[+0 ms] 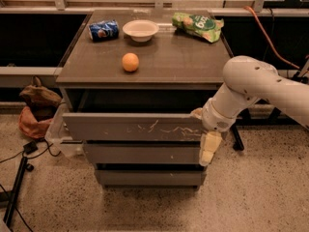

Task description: Open top drawer

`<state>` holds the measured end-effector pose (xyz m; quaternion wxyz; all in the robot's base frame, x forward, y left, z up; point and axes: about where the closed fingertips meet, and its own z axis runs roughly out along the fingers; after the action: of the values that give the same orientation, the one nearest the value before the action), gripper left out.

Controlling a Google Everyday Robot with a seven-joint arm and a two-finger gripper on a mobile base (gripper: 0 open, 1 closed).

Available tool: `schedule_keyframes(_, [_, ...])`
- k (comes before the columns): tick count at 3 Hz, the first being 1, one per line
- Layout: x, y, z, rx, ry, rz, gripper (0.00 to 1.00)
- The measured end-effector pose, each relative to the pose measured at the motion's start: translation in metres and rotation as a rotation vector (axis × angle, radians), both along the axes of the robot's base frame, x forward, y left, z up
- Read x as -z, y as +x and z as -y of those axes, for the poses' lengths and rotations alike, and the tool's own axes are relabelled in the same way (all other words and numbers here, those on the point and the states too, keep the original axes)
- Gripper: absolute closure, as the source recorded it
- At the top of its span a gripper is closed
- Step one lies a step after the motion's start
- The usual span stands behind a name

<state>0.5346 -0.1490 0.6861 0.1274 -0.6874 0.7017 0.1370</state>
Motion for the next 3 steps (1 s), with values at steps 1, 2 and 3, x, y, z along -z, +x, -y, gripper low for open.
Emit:
schedule_keyframes(1, [0.000, 0.000, 0.000, 0.000, -0.001, 0.001, 0.00])
schedule_keyframes(2, [-0.011, 0.019, -0.006, -0.008, -0.021, 0.069, 0.00])
schedule_keyframes(3, [-0.013, 0.037, -0.011, -0.023, -0.032, 0.114, 0.00])
